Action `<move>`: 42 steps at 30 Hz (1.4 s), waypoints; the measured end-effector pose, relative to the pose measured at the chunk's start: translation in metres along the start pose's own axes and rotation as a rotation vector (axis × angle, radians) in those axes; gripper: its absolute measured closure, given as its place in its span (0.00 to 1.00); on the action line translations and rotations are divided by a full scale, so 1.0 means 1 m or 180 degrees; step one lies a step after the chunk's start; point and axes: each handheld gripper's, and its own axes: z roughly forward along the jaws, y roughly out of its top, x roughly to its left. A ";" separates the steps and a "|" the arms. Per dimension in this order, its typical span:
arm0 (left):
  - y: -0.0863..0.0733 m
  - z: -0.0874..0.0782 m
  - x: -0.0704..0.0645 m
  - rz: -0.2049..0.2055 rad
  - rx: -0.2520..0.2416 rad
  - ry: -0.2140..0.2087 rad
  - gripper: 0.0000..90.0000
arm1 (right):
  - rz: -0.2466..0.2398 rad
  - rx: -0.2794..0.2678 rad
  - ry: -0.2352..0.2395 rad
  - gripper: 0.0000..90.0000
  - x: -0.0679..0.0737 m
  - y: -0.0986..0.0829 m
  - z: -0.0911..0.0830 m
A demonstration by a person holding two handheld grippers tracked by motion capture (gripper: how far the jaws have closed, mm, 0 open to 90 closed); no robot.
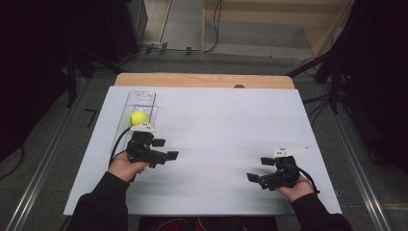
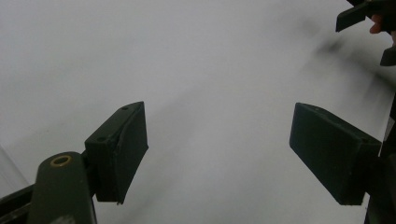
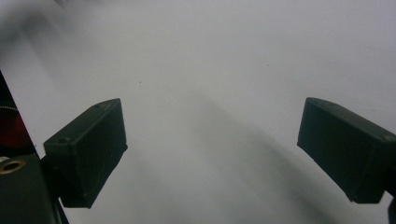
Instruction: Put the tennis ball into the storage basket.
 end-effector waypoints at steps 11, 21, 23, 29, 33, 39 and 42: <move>-0.021 -0.006 -0.009 0.0149 -0.0030 -0.0016 0.22 | 0.0000 0.0017 0.0002 0.07 0.000 0.000 0.000; -0.035 -0.011 -0.018 0.0227 -0.0027 -0.0061 0.22 | -0.0009 0.0012 -0.0007 0.07 0.000 0.000 0.001; -0.038 -0.011 -0.019 0.0230 -0.0020 -0.0084 0.22 | -0.0002 0.0017 -0.0006 0.07 0.000 0.000 0.001; -0.042 -0.011 -0.022 0.0217 0.0007 -0.0121 0.22 | 0.0001 0.0020 -0.0003 0.07 0.000 0.000 0.001; -0.046 -0.011 -0.022 0.0216 0.0026 -0.0116 0.22 | -0.0005 0.0018 -0.0001 0.07 0.000 0.000 0.001; -0.055 -0.013 -0.022 0.0202 0.0025 -0.0082 0.22 | -0.0007 0.0024 0.0000 0.07 0.000 0.000 0.001; -0.058 -0.014 -0.022 0.0219 0.0049 -0.0066 0.22 | -0.0009 0.0024 -0.0001 0.07 0.000 0.000 0.001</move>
